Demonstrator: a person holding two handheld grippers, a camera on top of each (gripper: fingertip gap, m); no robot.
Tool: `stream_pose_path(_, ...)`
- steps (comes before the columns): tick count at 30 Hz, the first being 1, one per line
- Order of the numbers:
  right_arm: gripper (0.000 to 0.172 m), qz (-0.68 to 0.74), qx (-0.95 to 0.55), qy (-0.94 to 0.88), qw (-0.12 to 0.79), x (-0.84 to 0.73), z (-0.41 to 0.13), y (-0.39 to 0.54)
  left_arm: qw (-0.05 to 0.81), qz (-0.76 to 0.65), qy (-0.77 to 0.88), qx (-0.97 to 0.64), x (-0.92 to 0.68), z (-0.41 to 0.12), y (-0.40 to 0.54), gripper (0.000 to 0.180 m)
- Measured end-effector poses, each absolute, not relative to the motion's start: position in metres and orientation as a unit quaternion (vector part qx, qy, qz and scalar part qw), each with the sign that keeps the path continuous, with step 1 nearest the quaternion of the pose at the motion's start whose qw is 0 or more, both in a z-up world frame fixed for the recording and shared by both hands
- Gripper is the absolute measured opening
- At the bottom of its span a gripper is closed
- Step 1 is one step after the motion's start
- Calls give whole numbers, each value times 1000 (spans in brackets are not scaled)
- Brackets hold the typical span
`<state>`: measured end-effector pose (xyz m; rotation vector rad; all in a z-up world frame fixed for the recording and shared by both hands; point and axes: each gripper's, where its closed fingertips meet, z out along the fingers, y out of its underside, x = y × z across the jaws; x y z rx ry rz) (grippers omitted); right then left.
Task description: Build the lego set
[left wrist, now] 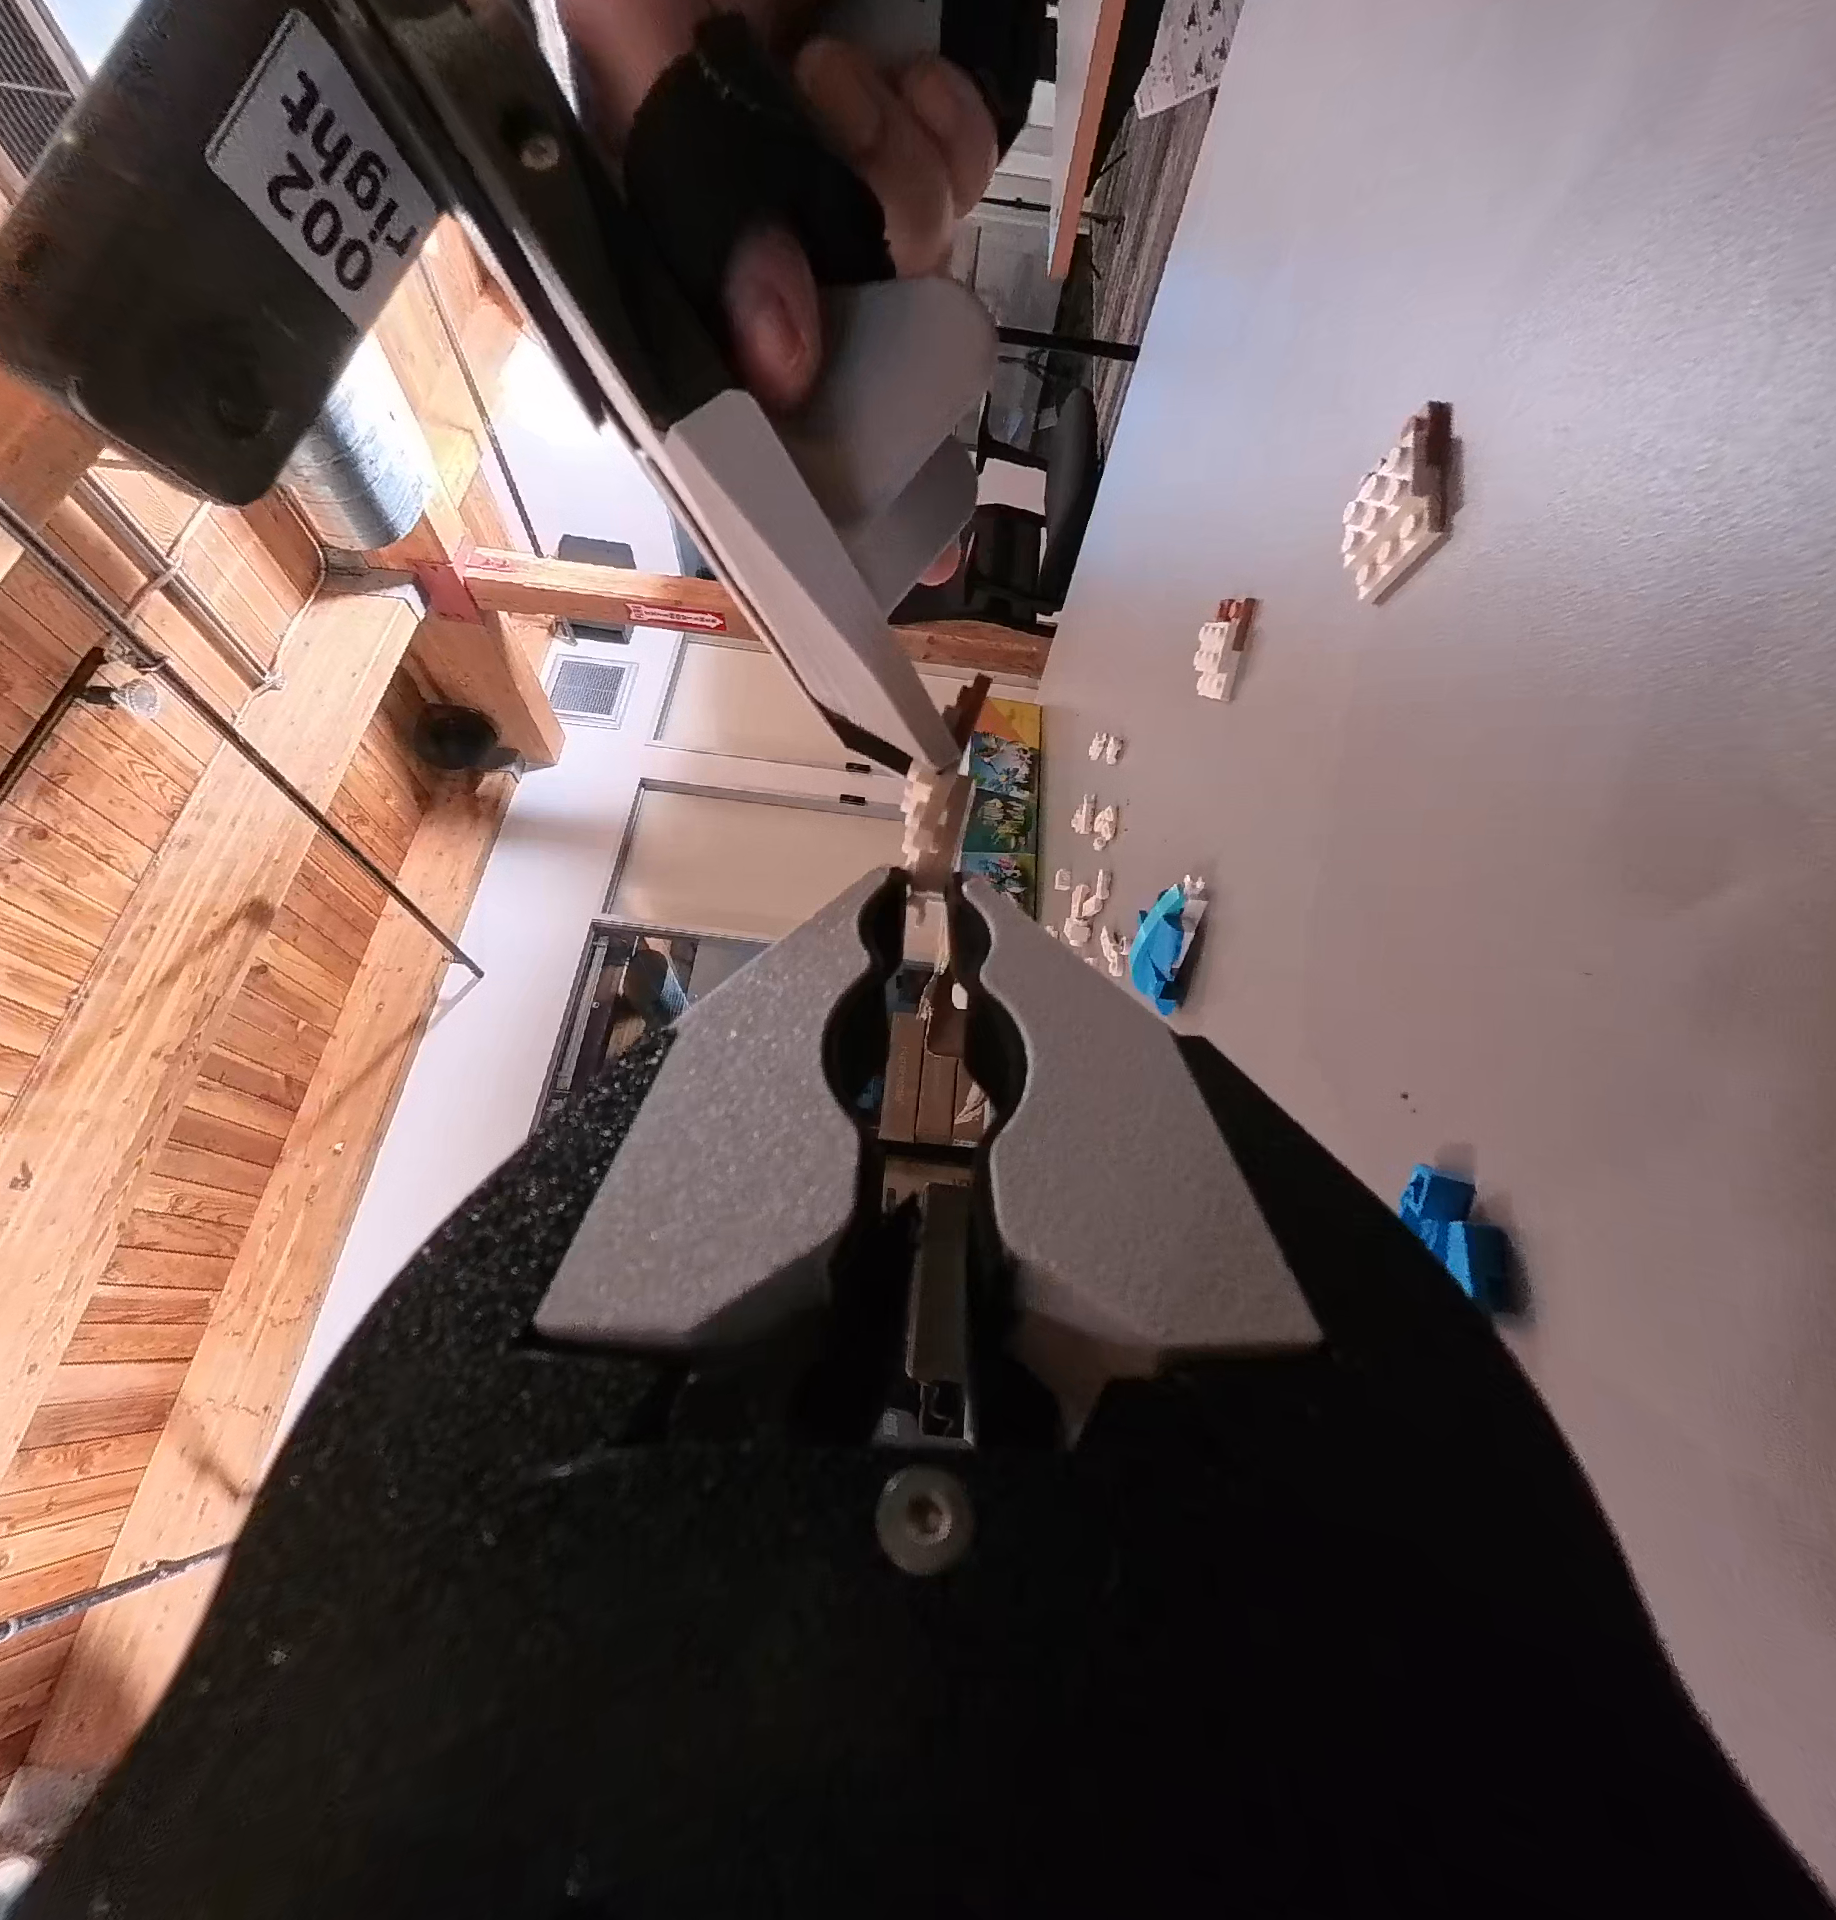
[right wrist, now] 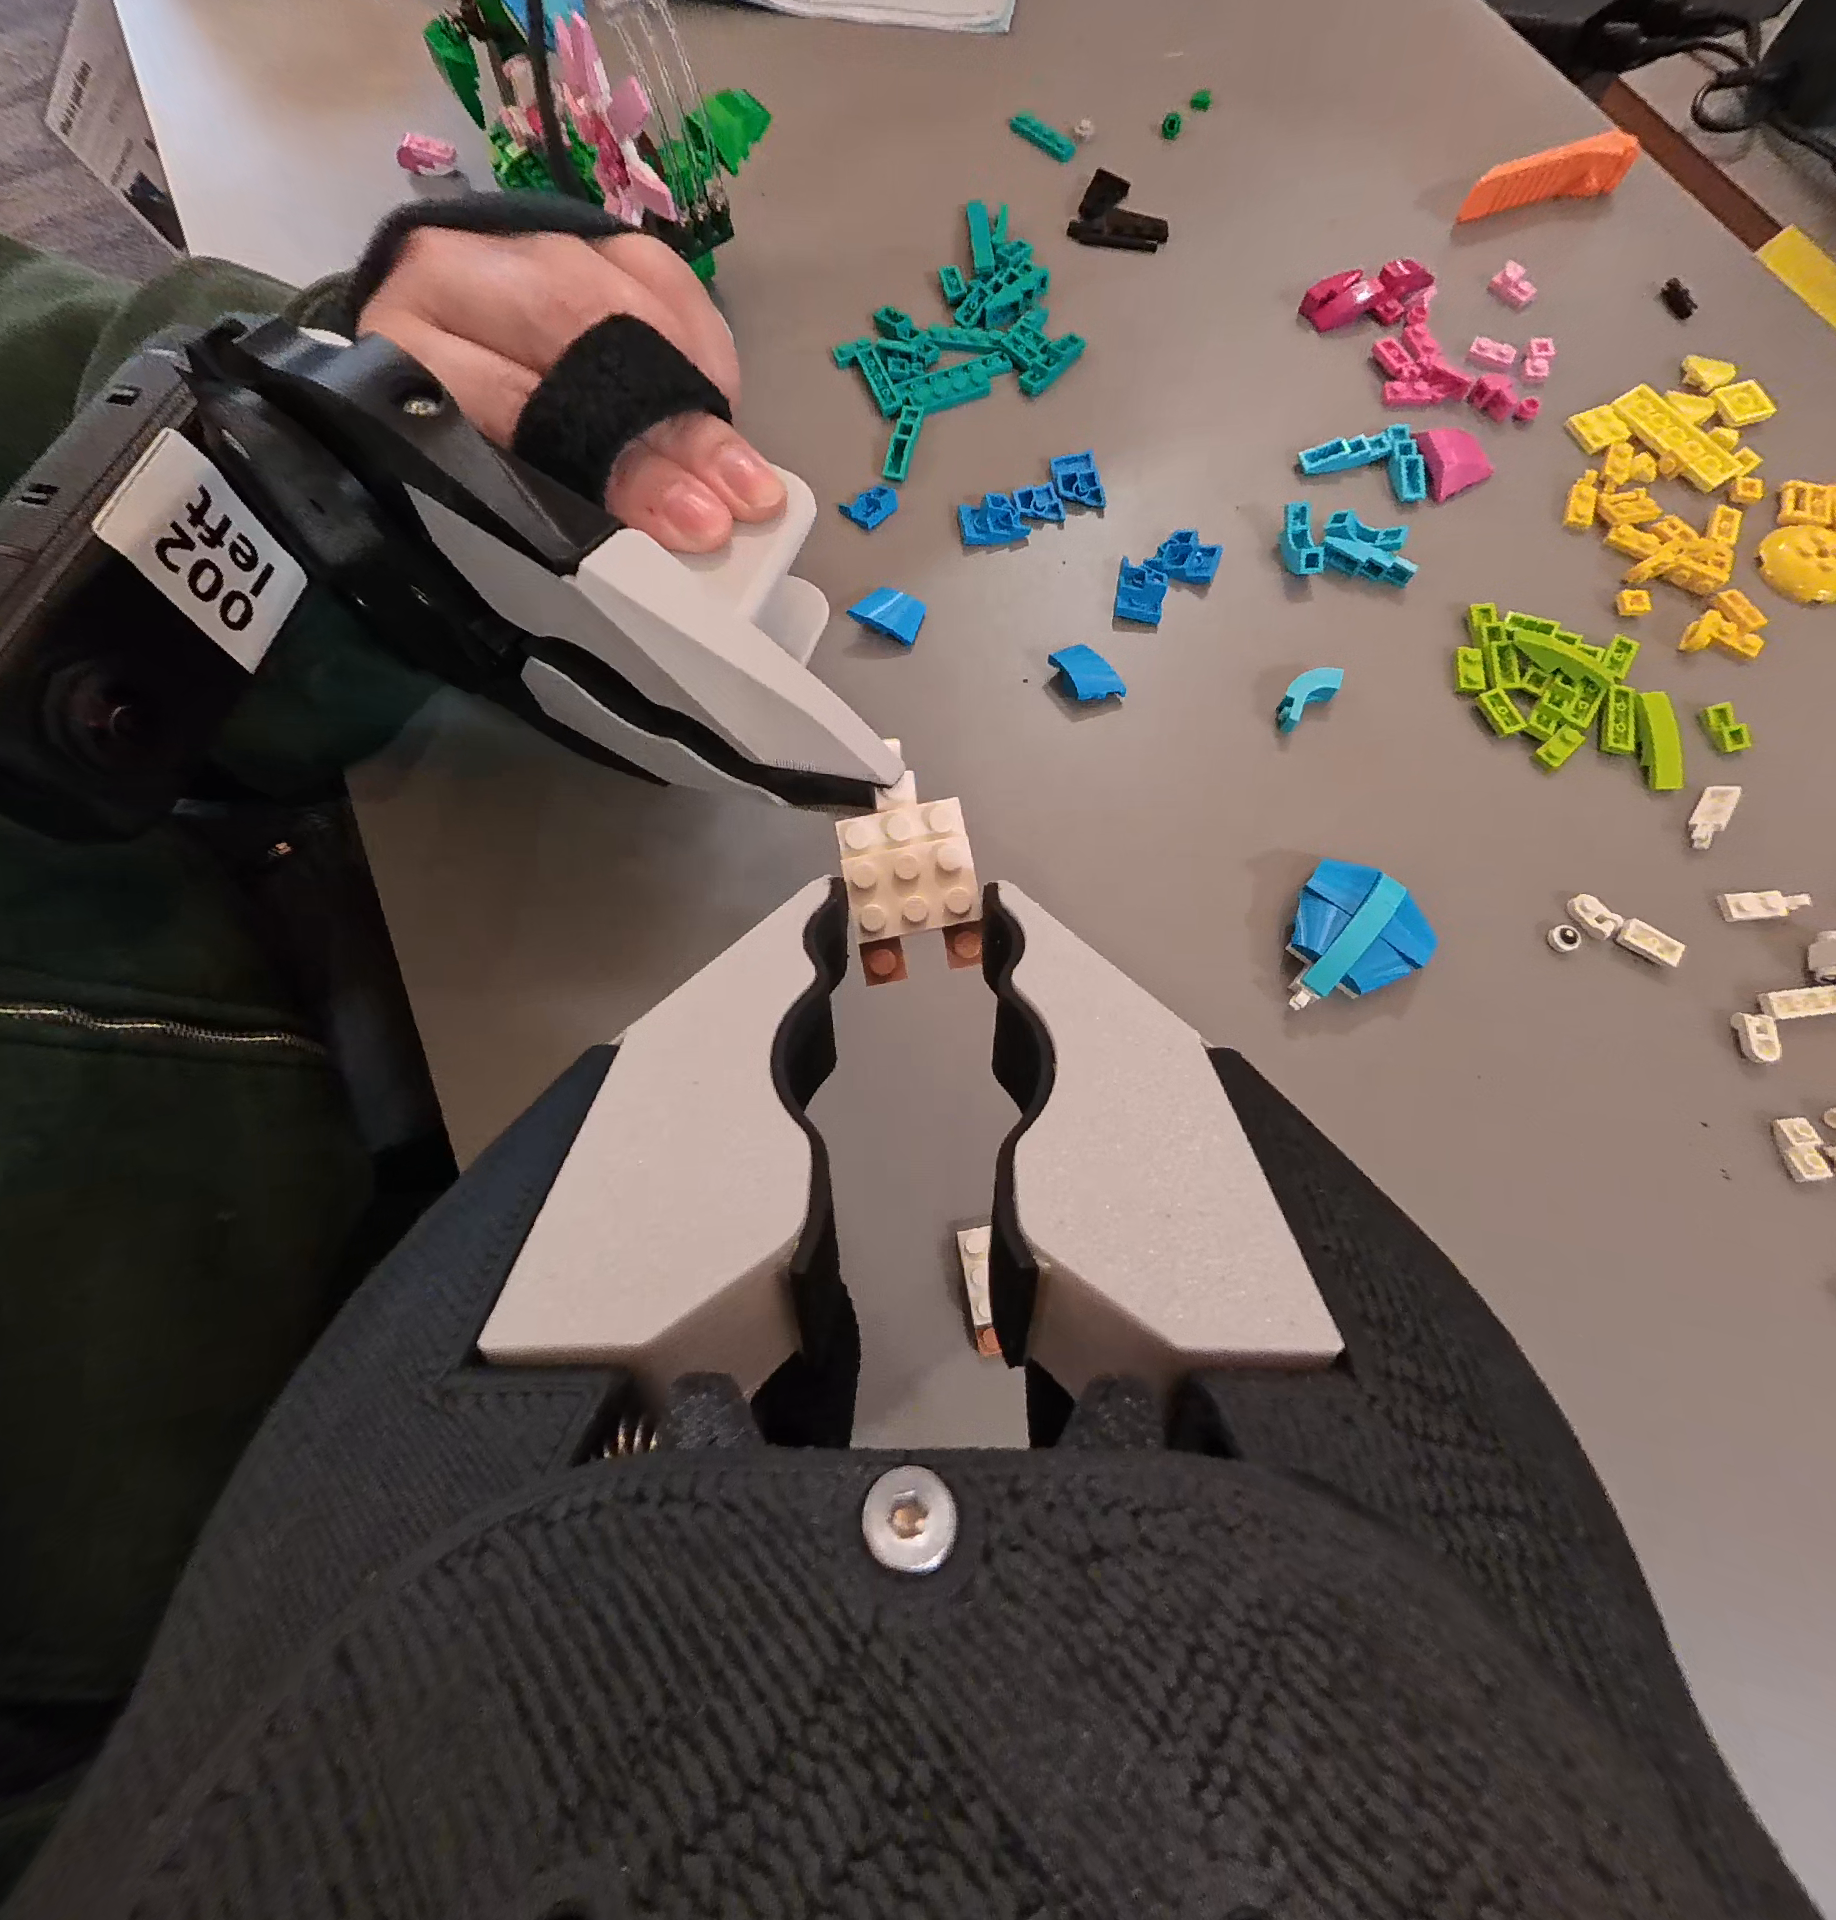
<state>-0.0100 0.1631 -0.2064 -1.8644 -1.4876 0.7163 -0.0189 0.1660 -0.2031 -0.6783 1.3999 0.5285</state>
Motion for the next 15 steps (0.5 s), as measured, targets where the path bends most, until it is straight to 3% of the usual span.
stream_pose_path(15, 26, 266, -713, -568, 314, -8, -207, 160, 683, 235, 626, -294, -16, -203, 163, 5)
